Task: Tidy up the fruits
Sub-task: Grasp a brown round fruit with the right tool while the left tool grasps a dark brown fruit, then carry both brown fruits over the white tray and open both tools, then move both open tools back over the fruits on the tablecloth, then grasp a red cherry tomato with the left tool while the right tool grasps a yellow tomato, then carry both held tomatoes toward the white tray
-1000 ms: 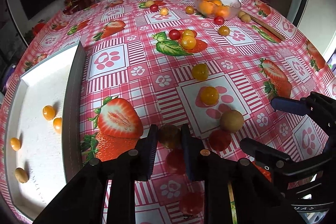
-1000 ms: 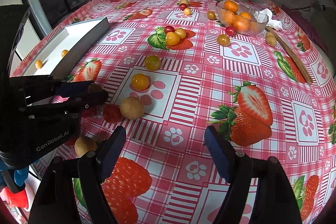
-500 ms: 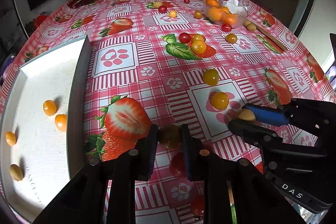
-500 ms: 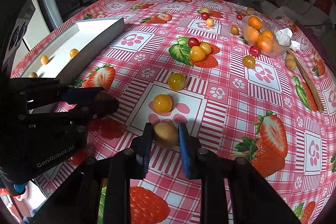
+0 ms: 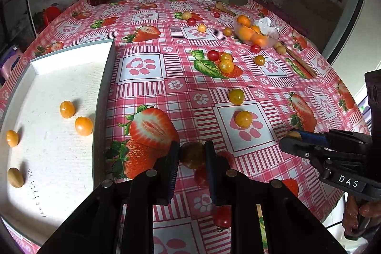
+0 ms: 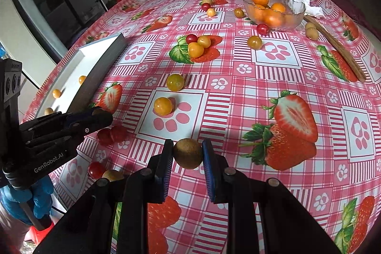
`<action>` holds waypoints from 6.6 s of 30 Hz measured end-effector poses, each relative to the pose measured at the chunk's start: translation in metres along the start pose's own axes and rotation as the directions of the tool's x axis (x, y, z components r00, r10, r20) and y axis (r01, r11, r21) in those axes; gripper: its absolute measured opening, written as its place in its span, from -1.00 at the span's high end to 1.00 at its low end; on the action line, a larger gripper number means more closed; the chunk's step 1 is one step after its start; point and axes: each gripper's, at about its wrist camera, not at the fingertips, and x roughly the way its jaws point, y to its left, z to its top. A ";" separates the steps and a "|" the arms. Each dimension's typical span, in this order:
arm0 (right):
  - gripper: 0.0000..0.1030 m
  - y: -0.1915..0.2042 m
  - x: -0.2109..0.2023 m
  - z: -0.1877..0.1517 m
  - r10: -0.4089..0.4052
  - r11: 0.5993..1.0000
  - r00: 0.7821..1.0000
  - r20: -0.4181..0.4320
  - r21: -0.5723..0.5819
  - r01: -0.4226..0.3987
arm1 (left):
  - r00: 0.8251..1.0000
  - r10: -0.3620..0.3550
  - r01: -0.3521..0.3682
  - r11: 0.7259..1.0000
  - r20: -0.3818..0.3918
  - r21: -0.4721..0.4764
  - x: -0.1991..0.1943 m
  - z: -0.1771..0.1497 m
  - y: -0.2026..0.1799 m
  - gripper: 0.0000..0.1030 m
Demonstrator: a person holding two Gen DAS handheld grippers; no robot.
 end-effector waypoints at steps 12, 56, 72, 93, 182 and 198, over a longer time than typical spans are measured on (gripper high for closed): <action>0.48 0.019 -0.010 0.005 0.014 1.000 1.000 0.001 -0.022 -0.014 | 0.997 0.034 -0.030 0.998 0.069 -0.056 -0.038 -0.009 0.035 0.55; 0.48 0.202 0.156 0.164 0.081 0.971 0.977 -0.197 -0.203 -0.122 | 0.970 0.215 -0.239 0.919 -0.109 -0.314 0.017 0.057 0.220 0.55; -0.29 0.218 0.160 0.162 0.029 0.945 0.985 -0.172 -0.315 -0.083 | 0.958 0.251 -0.281 0.917 -0.138 -0.283 0.018 0.056 0.222 0.54; -0.58 0.092 0.052 0.105 0.077 0.996 0.994 -0.076 -0.035 -0.080 | 0.975 0.219 -0.213 0.964 0.022 -0.162 -0.034 0.053 0.142 -0.61; 0.56 0.053 0.008 0.035 0.090 0.996 0.995 -0.043 -0.009 -0.091 | 0.993 0.103 -0.096 0.988 0.053 -0.124 -0.063 -0.039 0.074 0.57; 0.56 0.163 0.040 0.059 0.178 0.964 0.978 -0.112 -0.178 -0.196 | 0.978 0.207 -0.201 0.944 -0.006 -0.262 -0.062 -0.055 0.151 0.57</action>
